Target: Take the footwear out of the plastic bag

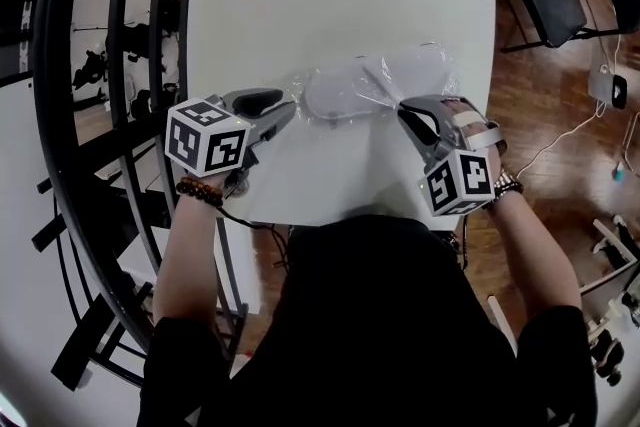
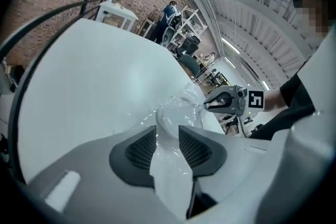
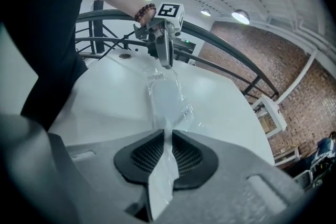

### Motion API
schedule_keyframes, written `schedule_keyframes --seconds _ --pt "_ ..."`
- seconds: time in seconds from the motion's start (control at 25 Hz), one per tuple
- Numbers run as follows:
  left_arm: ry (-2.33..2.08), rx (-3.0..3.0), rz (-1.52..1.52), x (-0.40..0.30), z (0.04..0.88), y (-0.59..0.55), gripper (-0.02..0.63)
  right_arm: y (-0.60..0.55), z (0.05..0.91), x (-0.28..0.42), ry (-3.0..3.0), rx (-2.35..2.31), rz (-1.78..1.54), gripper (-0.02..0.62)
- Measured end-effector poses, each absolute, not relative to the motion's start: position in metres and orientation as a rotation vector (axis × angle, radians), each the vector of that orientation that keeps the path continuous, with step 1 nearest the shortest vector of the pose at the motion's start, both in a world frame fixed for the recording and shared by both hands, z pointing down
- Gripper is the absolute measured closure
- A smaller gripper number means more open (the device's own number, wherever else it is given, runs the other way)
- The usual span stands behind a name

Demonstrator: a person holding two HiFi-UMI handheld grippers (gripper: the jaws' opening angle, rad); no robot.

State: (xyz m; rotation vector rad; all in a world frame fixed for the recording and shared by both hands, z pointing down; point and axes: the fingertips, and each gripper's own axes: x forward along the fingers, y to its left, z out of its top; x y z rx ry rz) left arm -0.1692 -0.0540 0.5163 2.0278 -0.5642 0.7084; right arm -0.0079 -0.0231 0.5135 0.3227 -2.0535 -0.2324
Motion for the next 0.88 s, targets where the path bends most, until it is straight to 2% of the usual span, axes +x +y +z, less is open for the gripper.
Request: schedule_keyframes --seconds 0.44,0.88 --pt "-0.464 1.843 0.623 -0.145 0.541 -0.012 0.371 -0.001 0.513 0.000 -2.080 0.235 -0.293 0.555" --pt "-0.421 1.644 0.431 -0.124 0.541 0.010 0.370 0.004 0.500 -0.001 -2.147 0.270 -0.321 0.574"
